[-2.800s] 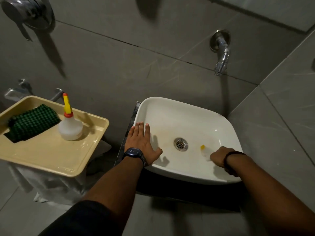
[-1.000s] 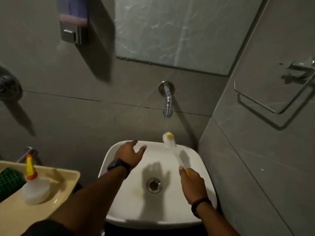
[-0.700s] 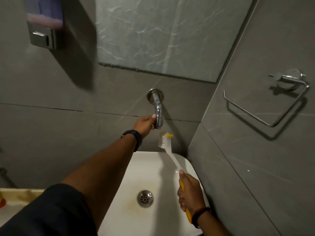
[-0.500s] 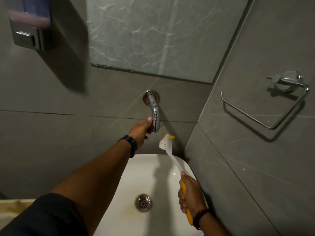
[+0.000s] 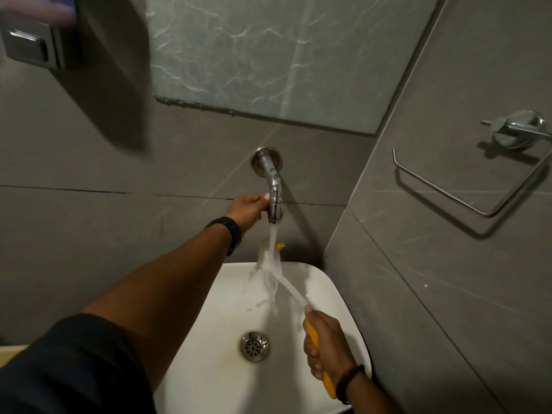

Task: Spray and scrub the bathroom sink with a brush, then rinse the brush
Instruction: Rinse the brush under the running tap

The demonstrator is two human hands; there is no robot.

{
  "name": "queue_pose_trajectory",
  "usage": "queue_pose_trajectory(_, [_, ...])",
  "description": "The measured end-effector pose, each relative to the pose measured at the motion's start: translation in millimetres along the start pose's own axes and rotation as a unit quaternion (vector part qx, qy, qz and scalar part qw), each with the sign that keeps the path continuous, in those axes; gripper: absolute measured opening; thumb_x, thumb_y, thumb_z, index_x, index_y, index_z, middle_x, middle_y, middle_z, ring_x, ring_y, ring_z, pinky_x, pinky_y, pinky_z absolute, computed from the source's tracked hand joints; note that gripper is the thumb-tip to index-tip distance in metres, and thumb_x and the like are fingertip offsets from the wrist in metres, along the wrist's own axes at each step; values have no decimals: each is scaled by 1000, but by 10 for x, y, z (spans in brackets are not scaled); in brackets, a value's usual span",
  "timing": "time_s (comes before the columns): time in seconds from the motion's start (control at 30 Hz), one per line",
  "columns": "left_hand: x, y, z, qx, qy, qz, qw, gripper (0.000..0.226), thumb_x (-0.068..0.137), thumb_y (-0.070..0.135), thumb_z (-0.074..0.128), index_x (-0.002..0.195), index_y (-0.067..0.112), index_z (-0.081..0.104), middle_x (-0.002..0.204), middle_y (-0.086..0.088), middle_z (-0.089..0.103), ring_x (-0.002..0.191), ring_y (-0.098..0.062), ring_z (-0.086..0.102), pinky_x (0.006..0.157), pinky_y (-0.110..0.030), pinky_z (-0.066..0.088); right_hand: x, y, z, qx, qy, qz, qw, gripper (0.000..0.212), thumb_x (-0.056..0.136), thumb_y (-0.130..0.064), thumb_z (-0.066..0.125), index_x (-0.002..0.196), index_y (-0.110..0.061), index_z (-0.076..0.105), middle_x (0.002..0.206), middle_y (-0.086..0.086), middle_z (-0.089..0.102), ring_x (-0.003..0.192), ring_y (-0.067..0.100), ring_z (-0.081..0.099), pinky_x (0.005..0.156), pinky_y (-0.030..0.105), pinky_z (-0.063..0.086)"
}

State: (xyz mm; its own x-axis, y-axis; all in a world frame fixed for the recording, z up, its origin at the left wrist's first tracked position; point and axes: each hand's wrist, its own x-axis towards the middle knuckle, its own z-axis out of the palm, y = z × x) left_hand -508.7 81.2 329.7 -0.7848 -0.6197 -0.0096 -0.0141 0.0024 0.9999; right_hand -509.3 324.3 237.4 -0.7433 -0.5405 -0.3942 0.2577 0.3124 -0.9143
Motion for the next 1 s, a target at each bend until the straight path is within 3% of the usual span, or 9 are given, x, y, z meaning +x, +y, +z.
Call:
queue_pose_trajectory(0.1, [-24,71,35,-17,76,26,997,30,92,38,57,82,12,68,79,1,65,69,-12,53,67,-27,43,-62,25,25,-18,6,-13,1000,41,95,-37,48,61,-21,32,47,2,29,33,14,20,38,15,18])
queue_pose_trajectory(0.2, [-93,91,125,12,72,36,997,34,76,40,75,87,8,68,78,-3,68,70,-13,61,64,-24,46,-136,11,49,-129,49,-104,985,40,88,-42,50,59,-21,33,50,-3,32,39,11,29,40,22,27])
queue_pose_trajectory(0.37, [-166,149,243,14,95,13,995,28,71,31,81,89,13,67,79,-3,69,71,-14,64,57,-20,45,-301,9,31,-462,132,-262,837,25,96,-46,37,88,-27,50,78,5,67,73,28,58,59,34,31])
queue_pose_trajectory(0.43, [-177,165,246,24,101,6,995,27,71,31,81,86,15,66,79,-2,68,72,-14,63,57,-20,44,-323,73,0,-568,145,-254,769,32,92,-47,38,88,-21,56,66,5,70,60,27,66,49,30,30])
queue_pose_trajectory(0.53, [-194,193,252,46,111,2,993,25,70,34,81,82,16,67,76,-1,68,68,-11,62,56,-22,44,-367,148,-30,-618,162,-232,734,32,83,-49,41,73,-23,58,45,2,61,36,18,58,38,25,21])
queue_pose_trajectory(0.6, [-198,204,268,53,120,-3,991,27,70,34,81,83,14,69,72,1,67,65,-10,60,55,-22,44,-384,164,-65,-577,150,-236,767,32,89,-46,42,78,-20,57,54,4,65,49,24,63,44,29,25])
queue_pose_trajectory(0.67, [-203,210,277,58,126,-7,990,29,70,34,81,85,13,70,71,1,67,65,-10,60,55,-22,43,-330,179,-55,-414,145,-232,868,31,93,-44,45,73,-21,51,60,4,61,61,30,58,54,36,36])
queue_pose_trajectory(0.77, [-200,213,283,64,125,-18,990,32,71,35,81,89,12,70,75,0,68,68,-11,62,58,-23,45,-280,160,-51,-93,64,-101,988,42,92,-41,48,59,-19,34,50,1,37,39,17,33,38,25,30])
queue_pose_trajectory(1.0, [-194,217,281,79,128,-27,988,33,71,37,81,90,12,71,74,1,68,65,-8,59,56,-22,44,-386,80,-114,110,-70,87,988,48,93,-49,40,56,-18,44,44,2,33,29,13,25,35,14,20])
